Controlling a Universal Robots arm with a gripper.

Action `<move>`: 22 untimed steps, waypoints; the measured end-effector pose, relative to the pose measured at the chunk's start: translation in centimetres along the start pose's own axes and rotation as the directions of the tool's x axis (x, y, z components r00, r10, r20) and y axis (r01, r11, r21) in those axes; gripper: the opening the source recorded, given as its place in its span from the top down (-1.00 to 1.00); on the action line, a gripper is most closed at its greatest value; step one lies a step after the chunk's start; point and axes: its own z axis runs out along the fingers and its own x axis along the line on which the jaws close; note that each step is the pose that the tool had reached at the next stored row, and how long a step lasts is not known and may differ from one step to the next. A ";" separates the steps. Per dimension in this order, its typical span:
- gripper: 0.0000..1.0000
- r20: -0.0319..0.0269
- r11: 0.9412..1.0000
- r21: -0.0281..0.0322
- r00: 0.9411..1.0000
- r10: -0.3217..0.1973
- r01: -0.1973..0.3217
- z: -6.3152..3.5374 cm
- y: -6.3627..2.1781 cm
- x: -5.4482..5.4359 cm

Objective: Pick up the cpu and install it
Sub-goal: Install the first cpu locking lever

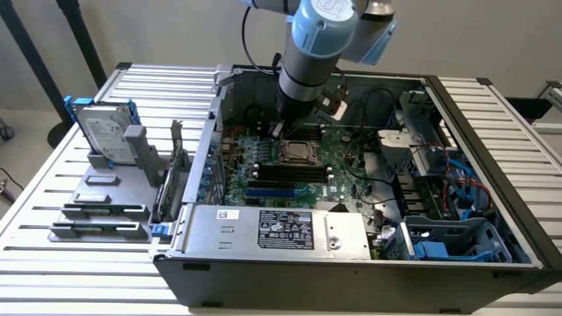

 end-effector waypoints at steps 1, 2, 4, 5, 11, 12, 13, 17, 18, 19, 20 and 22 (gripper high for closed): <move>0.79 0.001 1.000 0.000 1.000 0.000 0.000 0.04 -0.01 0.0; 0.79 0.001 1.000 -0.001 1.000 0.000 0.000 0.07 -0.02 0.0; 0.79 0.002 1.000 -0.001 1.000 0.000 0.000 0.15 -0.05 0.1; 0.79 0.003 1.000 -0.002 1.000 0.000 0.000 0.19 -0.07 0.2; 0.79 0.014 1.000 -0.007 1.000 0.002 -0.002 0.28 -0.04 0.4; 0.79 0.015 1.000 -0.008 1.000 0.002 -0.002 0.28 -0.01 0.4; 0.79 0.017 1.000 -0.009 1.000 0.002 -0.002 0.29 0.04 0.5; 0.79 0.022 1.000 -0.012 1.000 0.003 -0.003 0.31 0.23 0.7; 0.79 0.023 1.000 -0.012 1.000 0.003 -0.003 0.31 0.28 0.8; 0.79 0.024 1.000 -0.013 1.000 0.003 -0.003 0.31 0.34 0.9; 0.79 0.025 1.000 -0.014 1.000 0.004 -0.003 0.32 0.40 0.9; 0.79 0.027 1.000 -0.015 1.000 0.004 -0.004 0.32 0.52 1.0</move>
